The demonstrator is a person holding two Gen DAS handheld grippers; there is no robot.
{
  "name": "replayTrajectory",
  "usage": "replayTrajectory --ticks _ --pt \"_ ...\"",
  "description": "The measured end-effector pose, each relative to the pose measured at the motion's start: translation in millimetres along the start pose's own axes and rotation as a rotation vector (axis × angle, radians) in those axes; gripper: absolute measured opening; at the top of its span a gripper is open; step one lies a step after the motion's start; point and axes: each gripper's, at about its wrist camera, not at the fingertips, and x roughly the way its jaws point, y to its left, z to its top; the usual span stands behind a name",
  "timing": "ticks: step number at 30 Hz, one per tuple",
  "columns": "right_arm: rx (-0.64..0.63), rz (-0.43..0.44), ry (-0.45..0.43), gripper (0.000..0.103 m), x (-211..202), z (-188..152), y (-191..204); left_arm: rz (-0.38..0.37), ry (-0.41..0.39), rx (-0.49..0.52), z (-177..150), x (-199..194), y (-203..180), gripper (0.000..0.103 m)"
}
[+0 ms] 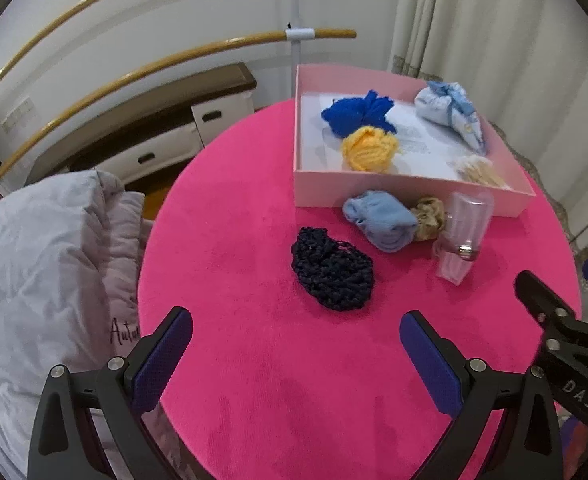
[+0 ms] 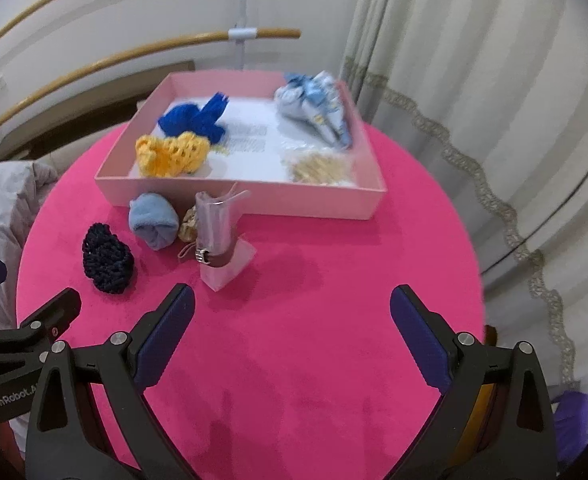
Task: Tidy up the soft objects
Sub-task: 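Lower both tools toward the navy crocheted net and the clear plastic cup, then grasp the navy crocheted net with the left tool while the right tool grasps the plastic cup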
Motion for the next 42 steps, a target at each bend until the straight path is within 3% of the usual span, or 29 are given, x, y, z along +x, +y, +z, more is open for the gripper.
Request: replayTrajectory --ticks 7,14,19,20,21,26,31,34,35,37,39,42 --pt "-0.044 0.037 0.056 0.097 40 10 17 -0.037 0.048 -0.032 11 40 16 0.103" --pt "-0.056 0.059 0.099 0.086 74 18 24 -0.063 0.067 -0.044 14 59 25 0.103" --pt "-0.052 0.107 0.073 0.067 85 19 26 -0.081 0.066 -0.051 15 64 27 0.103" --pt "-0.051 0.150 0.081 0.054 85 17 26 -0.086 0.065 -0.053 15 64 26 0.103" --pt "-0.042 0.182 0.082 0.049 85 16 25 -0.089 0.062 -0.052 15 64 25 0.103" --pt "-0.063 0.122 0.063 0.048 77 11 22 -0.109 0.057 -0.036 17 66 15 0.103" --pt "-0.042 0.115 0.071 0.048 67 6 5 -0.134 0.073 -0.019 21 78 0 0.103" --pt "-0.027 0.104 0.067 0.048 64 5 -4 -0.140 0.086 -0.019 21 88 -4 0.093" --pt "-0.025 0.109 0.069 0.048 64 4 -6 -0.143 0.093 -0.021 21 92 -5 0.080" --pt "-0.017 0.115 0.076 0.048 64 3 -10 -0.122 0.087 -0.035 21 96 -6 0.069" --pt "-0.007 0.114 0.083 0.048 63 0 -14 -0.077 0.076 -0.056 21 94 -4 0.034" --pt "0.002 0.117 0.091 0.048 67 -1 -18 -0.125 0.082 -0.102 21 94 4 0.021"
